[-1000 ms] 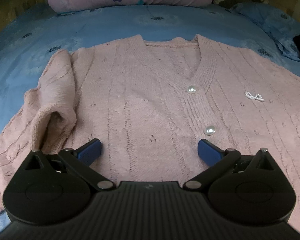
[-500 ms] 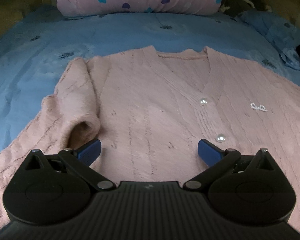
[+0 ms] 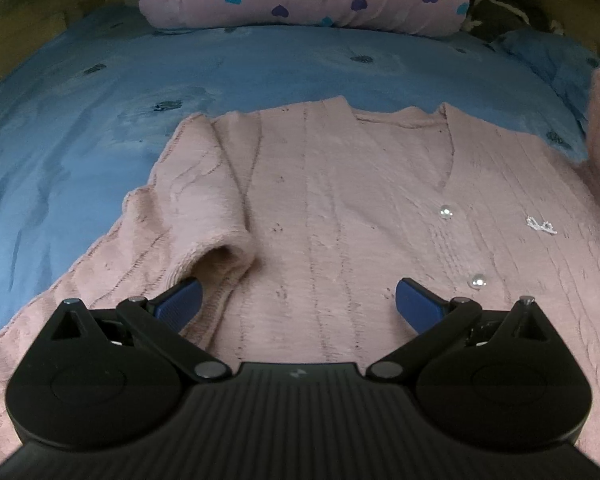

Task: Fold small clothes
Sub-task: 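Grasp the sleeve cuff with the right gripper, fold it across the front, release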

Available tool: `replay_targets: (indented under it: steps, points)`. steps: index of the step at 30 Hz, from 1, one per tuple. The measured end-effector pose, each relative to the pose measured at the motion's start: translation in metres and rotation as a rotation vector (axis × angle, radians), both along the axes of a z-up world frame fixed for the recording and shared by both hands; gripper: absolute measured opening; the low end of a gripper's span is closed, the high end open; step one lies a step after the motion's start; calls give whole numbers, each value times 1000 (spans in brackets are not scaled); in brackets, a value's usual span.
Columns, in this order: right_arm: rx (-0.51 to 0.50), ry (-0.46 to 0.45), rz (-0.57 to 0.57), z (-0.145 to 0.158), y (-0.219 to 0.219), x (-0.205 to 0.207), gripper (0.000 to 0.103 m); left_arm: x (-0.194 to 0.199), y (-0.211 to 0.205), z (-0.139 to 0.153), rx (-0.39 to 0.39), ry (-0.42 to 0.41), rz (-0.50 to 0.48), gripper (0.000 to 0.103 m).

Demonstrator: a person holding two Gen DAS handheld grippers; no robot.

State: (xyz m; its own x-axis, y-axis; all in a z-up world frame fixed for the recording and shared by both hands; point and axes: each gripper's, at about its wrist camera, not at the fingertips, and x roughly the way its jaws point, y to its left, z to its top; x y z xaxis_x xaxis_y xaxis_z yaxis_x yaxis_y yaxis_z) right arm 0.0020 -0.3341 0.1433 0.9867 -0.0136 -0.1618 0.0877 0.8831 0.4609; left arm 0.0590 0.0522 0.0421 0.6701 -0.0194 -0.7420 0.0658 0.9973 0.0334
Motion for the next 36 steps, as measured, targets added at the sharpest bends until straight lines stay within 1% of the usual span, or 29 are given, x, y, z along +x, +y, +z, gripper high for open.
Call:
replay_targets:
  steps: [5,9,15,20,23,27,28,29,30,31,32,33,34,35,36]
  points:
    - [-46,-31,98,0,51,9,10,2,12,3,-12,-4,31,103]
    - [-66,1,185,-17,88,24,10,2,21,6,-17,-7,56,103]
    - [-74,118,298,-63,134,48,10,3,31,8,14,-16,88,103]
    - [-42,235,356,-99,153,60,11,5,41,8,3,-8,115,103]
    - [-31,290,391,-112,159,64,13,5,44,8,5,-12,124,103]
    - [-45,350,409,-122,166,65,14,8,46,7,3,-9,137,103]
    - [-40,367,409,-124,167,65,18,8,46,7,1,-9,140,103]
    - [-29,376,413,-124,167,65,27,8,46,8,4,-13,142,103]
    - [-17,384,422,-124,167,63,30,7,45,8,15,-20,143,103]
    - [-13,389,428,-122,167,63,37,6,44,9,33,-30,141,103]
    - [-16,392,435,-120,167,59,46,6,43,9,46,-41,139,103]
    - [-22,391,442,-117,167,55,50,5,41,10,59,-51,136,103]
    - [-33,387,449,-114,166,50,58,4,39,10,70,-61,130,103]
    - [-48,385,452,-111,165,45,63,3,38,11,77,-69,122,103]
    - [-63,383,451,-108,163,39,64,1,37,11,80,-74,114,103]
